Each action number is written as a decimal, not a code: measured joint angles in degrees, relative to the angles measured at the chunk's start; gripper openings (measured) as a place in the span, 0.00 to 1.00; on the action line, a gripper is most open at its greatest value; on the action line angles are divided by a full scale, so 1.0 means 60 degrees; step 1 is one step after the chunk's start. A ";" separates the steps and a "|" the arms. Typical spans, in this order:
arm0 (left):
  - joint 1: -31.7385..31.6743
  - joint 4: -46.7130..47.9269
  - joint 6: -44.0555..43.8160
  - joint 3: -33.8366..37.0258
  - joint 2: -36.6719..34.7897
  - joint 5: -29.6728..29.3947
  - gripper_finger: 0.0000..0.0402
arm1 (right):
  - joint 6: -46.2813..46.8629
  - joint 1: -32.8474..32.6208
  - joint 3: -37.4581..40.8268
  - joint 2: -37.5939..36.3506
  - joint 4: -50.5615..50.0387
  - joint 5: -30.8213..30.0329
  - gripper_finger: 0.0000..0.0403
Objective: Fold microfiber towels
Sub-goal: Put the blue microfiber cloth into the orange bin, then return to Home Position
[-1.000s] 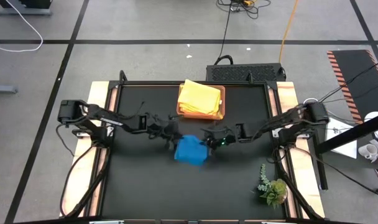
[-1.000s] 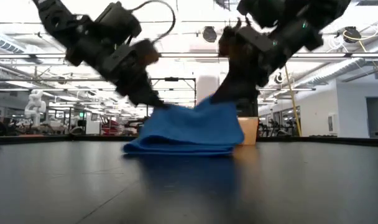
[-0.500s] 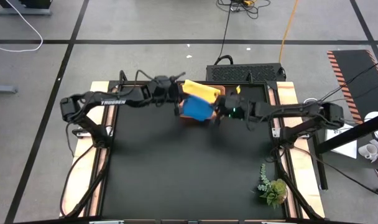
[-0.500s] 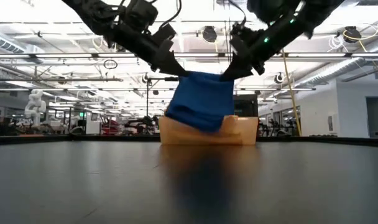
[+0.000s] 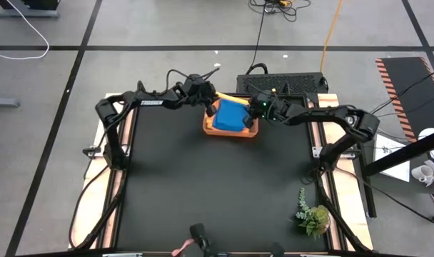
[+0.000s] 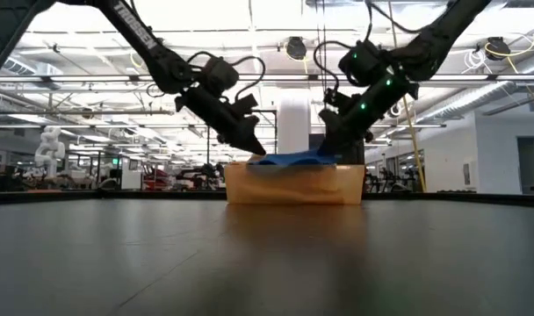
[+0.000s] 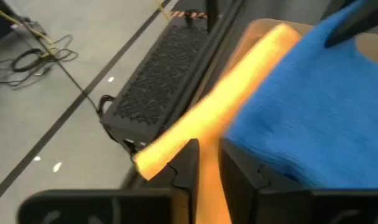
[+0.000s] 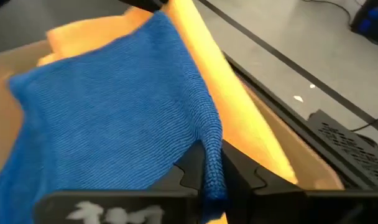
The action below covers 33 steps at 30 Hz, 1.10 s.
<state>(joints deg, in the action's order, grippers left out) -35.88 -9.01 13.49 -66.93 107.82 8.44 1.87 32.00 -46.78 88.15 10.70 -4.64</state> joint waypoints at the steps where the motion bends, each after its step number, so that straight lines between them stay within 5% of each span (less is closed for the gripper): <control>1: -0.0016 0.0026 0.0004 -0.0164 0.0132 -0.0103 0.17 | -0.0047 0.0097 0.0000 0.0093 0.0081 0.0001 0.08; 9: -0.0095 0.0988 -0.0008 -0.0837 -0.0268 -0.0139 0.39 | -0.0433 0.0351 -0.0011 -0.0367 0.0014 0.0043 0.25; 14: -0.0087 0.2564 0.0095 -0.1256 -0.1990 -0.0263 0.51 | -0.0472 0.0351 -0.0015 -0.1682 -0.0854 0.0060 0.45; 18: 0.0119 0.4144 -0.0001 -0.1064 -0.4154 0.0036 0.52 | -0.1135 0.0112 -0.0017 -0.3328 -0.1850 0.0478 0.55; 22: 0.0979 0.4952 -0.0051 0.0470 -0.7048 0.0092 0.38 | -0.2491 -0.0994 0.0389 -0.5305 -0.2109 0.0561 0.46; 28: 0.3126 0.3406 -0.1798 0.4160 -1.2084 -0.0431 0.06 | -0.2681 -0.3236 0.1966 -0.8281 -0.1225 0.0234 0.08; 33: 0.4693 0.2115 -0.2338 0.7046 -1.5640 -0.1057 0.03 | -0.3422 -0.4681 0.3804 -1.0261 0.0748 -0.0749 0.03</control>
<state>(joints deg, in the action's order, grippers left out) -7.72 3.68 -0.54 -24.66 13.98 2.09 -18.66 3.92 -23.96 26.59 15.19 -9.13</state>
